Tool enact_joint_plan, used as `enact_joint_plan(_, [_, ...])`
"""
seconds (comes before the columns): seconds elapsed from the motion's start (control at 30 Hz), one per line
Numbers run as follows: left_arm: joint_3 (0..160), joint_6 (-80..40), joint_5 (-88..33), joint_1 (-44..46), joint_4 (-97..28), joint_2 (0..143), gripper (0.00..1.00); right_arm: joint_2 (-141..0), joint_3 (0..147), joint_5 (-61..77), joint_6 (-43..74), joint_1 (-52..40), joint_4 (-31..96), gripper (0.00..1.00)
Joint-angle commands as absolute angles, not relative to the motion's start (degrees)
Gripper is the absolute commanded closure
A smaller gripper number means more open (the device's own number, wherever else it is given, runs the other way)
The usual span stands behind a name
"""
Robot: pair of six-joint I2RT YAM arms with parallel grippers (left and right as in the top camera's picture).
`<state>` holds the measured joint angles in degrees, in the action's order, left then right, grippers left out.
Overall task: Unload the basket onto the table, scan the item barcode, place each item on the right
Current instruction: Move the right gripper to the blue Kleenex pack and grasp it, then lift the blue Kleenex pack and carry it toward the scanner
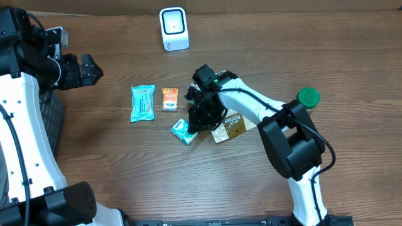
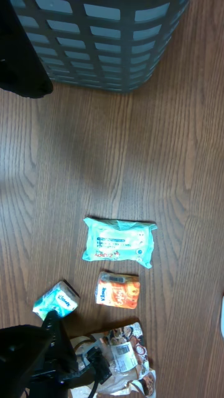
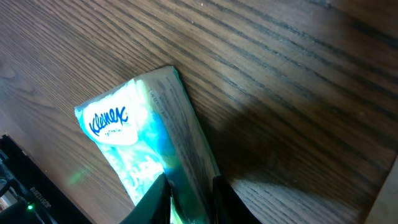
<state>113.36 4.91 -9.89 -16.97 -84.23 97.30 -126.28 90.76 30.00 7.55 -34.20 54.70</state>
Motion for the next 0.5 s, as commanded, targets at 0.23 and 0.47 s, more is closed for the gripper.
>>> enact_joint_plan(0.23, [114.08, 6.00, -10.55, -16.84, -84.14, 97.08, 0.00, -125.32, 91.24, 35.27, 7.70, -33.56, 55.79, 0.96])
enact_joint_plan(0.47, [114.08, 6.00, -10.55, -16.84, -84.14, 97.08, 0.00, -112.73, 91.24, 58.83, -0.34, -25.91, 57.32, 0.96])
